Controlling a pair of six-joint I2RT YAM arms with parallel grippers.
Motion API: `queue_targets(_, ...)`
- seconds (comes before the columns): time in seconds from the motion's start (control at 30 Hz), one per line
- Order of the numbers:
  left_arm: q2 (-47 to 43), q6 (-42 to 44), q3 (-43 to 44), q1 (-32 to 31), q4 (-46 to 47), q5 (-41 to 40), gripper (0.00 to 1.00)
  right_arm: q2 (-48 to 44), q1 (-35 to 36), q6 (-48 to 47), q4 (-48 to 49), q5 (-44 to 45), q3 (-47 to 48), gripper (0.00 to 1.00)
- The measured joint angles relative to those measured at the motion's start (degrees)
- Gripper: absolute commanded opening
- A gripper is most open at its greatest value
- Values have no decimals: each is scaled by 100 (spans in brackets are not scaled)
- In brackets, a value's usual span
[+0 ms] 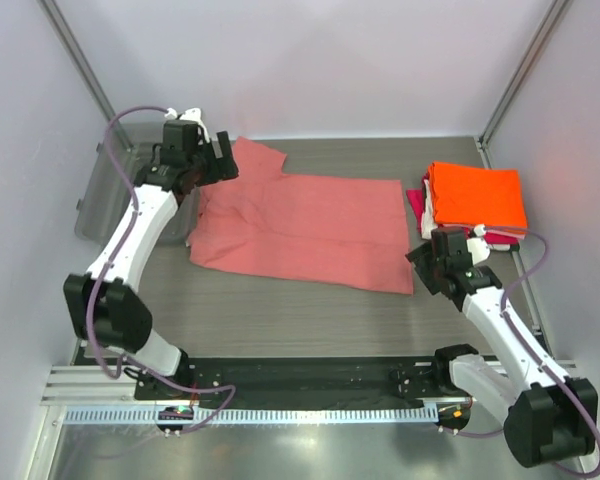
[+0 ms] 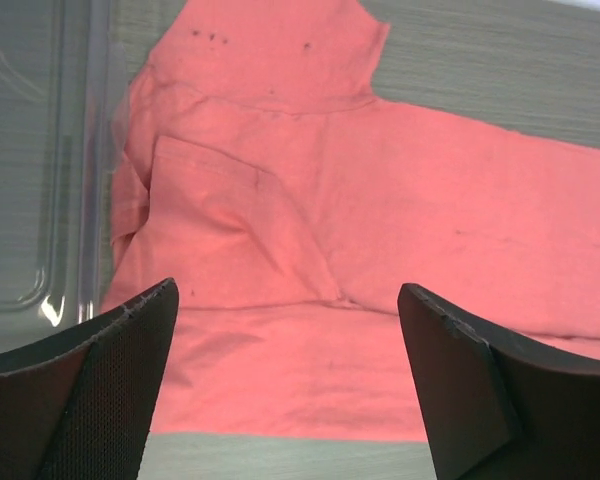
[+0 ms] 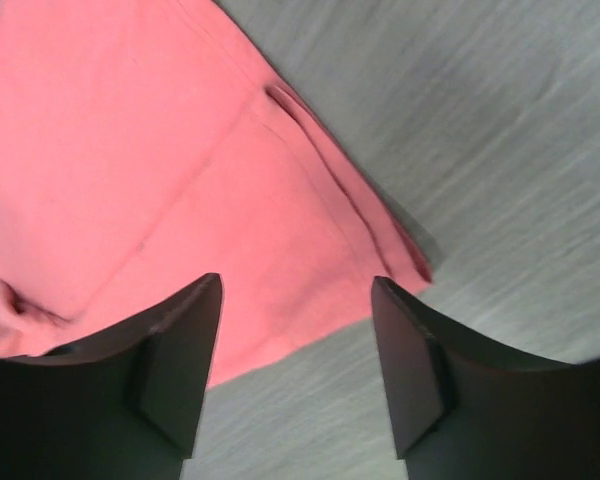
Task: Fold and stack the t-shirts
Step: Fold the tshirt
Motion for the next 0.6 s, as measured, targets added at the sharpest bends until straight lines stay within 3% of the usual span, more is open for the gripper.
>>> queue_targets(0.2,-1296,-490,-227,-223,-234,-527,93,-356,0,11,-210,-227,-675,56)
queue_targets(0.33,-2249,-916,-1110,-184,-212,-726,93,-234,-2,44,-212,-254,-892,55)
queue_targets(0.47,-2616,-1161,-1794,-184,-341,-756,93,149,0,79,0,-302,-966,55)
queue_targets(0.6,-2813,-1235,-2203,-184,-498,-796,93,643,0,107,321,-352,-979,42)
